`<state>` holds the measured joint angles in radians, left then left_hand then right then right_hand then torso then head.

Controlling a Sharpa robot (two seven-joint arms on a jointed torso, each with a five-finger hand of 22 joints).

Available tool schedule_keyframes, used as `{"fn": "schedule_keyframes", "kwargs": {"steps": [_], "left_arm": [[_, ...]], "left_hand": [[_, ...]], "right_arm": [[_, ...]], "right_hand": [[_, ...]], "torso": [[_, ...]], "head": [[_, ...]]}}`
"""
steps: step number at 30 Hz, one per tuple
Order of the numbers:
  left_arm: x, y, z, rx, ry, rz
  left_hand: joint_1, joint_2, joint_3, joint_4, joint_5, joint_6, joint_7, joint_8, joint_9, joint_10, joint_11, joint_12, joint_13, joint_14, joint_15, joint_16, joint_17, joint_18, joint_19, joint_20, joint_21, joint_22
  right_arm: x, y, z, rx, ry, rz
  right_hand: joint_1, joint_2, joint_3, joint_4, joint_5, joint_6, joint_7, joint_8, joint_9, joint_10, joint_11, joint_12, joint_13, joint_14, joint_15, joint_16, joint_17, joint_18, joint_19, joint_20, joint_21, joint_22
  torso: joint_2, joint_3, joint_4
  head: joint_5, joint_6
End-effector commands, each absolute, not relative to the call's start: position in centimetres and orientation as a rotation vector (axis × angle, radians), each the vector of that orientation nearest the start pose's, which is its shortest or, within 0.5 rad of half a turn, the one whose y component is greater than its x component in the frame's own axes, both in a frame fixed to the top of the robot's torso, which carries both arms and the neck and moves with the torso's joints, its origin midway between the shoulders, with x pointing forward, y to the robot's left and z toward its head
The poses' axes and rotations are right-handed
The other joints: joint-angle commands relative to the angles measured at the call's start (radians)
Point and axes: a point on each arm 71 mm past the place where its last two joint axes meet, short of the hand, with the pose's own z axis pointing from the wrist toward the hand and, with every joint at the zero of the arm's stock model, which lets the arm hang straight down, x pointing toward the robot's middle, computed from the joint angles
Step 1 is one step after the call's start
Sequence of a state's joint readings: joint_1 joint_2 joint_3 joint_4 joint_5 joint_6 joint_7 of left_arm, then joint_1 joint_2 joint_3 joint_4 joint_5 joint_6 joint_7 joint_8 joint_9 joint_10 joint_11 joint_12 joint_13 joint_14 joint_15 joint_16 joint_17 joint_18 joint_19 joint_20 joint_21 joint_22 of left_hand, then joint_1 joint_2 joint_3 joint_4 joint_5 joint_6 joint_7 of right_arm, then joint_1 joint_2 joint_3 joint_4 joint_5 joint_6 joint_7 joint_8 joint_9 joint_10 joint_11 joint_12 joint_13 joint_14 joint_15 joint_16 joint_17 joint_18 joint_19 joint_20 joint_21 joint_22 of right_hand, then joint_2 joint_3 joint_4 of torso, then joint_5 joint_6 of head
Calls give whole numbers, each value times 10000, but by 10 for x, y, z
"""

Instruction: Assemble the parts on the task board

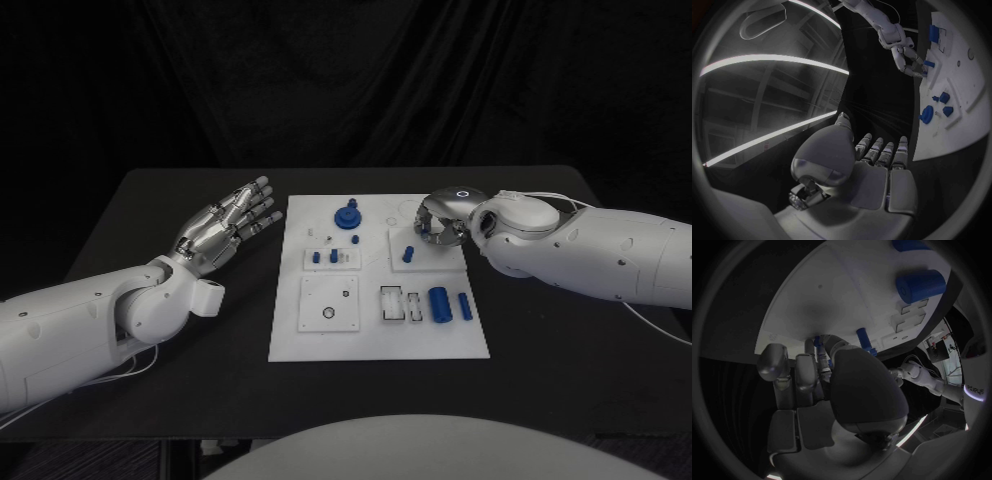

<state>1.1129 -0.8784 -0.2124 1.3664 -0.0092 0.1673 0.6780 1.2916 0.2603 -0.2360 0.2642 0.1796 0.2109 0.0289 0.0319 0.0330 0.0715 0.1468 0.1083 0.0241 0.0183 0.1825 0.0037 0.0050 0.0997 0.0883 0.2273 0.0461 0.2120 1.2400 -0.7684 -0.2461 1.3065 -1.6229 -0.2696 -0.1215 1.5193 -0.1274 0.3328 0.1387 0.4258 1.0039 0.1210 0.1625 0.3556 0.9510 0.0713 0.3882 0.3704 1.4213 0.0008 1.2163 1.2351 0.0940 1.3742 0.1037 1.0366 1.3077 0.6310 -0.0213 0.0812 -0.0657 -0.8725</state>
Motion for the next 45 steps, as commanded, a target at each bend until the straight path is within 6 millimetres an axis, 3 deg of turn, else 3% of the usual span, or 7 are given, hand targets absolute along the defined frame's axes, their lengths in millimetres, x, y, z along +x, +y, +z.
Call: {"fn": "schedule_keyframes", "kwargs": {"steps": [1, 13, 26, 29, 38, 42, 45], "left_arm": [[456, 261, -254, -9933, 13005, -19699], [456, 263, -255, -9957, 13020, -19625], [455, 263, -255, -9982, 13055, -19552], [455, 262, -255, -9982, 13061, -19555], [456, 259, -255, -9993, 13141, -19627], [457, 258, -256, -9988, 13159, -19653], [457, 256, -256, -9986, 13177, -19684]], "left_hand": [[139, 22, -5, -76, 115, 8, -4, -5, -2, -30, 63, 33, 6, 3, 54, 45, 12, 161, 7, 52, 39, 10], [268, 75, -6, -185, 323, 16, -6, -2, 0, -25, 64, 46, 8, 22, 70, 55, 18, 168, 29, 73, 55, 17], [328, 105, -5, -235, 423, 15, -7, -2, 0, -13, 74, 63, 12, 35, 79, 62, 22, 171, 37, 86, 62, 11], [330, 110, -5, -236, 430, 15, -6, -2, 0, -8, 78, 70, 13, 37, 80, 63, 22, 171, 37, 87, 62, 9], [333, 121, -6, -236, 440, -9, -2, -6, -4, -8, 87, 68, 13, 31, 80, 60, 20, 171, 30, 88, 58, -9], [330, 131, -9, -229, 439, -27, -1, -10, -7, -7, 97, 70, 13, 28, 80, 59, 19, 172, 25, 88, 56, -19], [320, 151, -16, -212, 431, -42, 0, -14, -9, -13, 113, 63, 11, 21, 77, 56, 17, 172, 19, 86, 53, -29]], "right_arm": [[501, -234, -252, -3908, 17923, 3508], [499, -237, -243, -3757, 17314, 3728], [496, -226, -195, -3933, 16430, 4180], [489, -217, -188, -4086, 16440, 4453], [447, -162, -187, -5339, 16779, 5937], [433, -139, -192, -6046, 16707, 6392], [425, -121, -199, -6580, 16633, 6653]], "right_hand": [[48, 93, 17, -134, 20, 67, 29, 97, 136, 121, -10, 58, -13, 17, -95, 34, -19, 56, 20, -73, 54, 1332], [65, 161, 72, -413, -150, 148, 57, 317, 573, 417, -52, 120, -37, 46, -117, 61, -35, 34, 51, -110, 186, 1356], [46, 173, 82, -448, -232, 142, 65, 338, 656, 491, -57, 124, -51, 70, -114, 98, -10, 16, 85, -109, 287, 1378], [35, 177, 96, -459, -256, 97, 71, 315, 675, 501, -53, 109, -65, 90, -113, 133, 16, 6, 108, -110, 345, 1391], [33, 171, 122, -502, -345, 50, 105, 282, 710, 519, -29, 78, -93, 138, -99, 205, 69, -4, 134, -104, 402, 1402], [22, 166, 127, -510, -388, 27, 116, 264, 717, 514, -18, 64, -104, 136, -90, 193, 52, -2, 131, -100, 391, 1398], [20, 165, 129, -514, -403, 23, 117, 260, 720, 516, -16, 61, -106, 140, -88, 201, 58, -4, 133, -98, 396, 1399]], "torso": [[10, 9, -3], [4, 2, -8], [-9, -17, -4], [-1, -17, -4], [-1, -23, 11], [-6, -18, 14], [2, -6, 14]], "head": [[11, -1], [34, -1], [62, -1], [71, -1], [145, -1], [247, -1], [404, -1]]}}
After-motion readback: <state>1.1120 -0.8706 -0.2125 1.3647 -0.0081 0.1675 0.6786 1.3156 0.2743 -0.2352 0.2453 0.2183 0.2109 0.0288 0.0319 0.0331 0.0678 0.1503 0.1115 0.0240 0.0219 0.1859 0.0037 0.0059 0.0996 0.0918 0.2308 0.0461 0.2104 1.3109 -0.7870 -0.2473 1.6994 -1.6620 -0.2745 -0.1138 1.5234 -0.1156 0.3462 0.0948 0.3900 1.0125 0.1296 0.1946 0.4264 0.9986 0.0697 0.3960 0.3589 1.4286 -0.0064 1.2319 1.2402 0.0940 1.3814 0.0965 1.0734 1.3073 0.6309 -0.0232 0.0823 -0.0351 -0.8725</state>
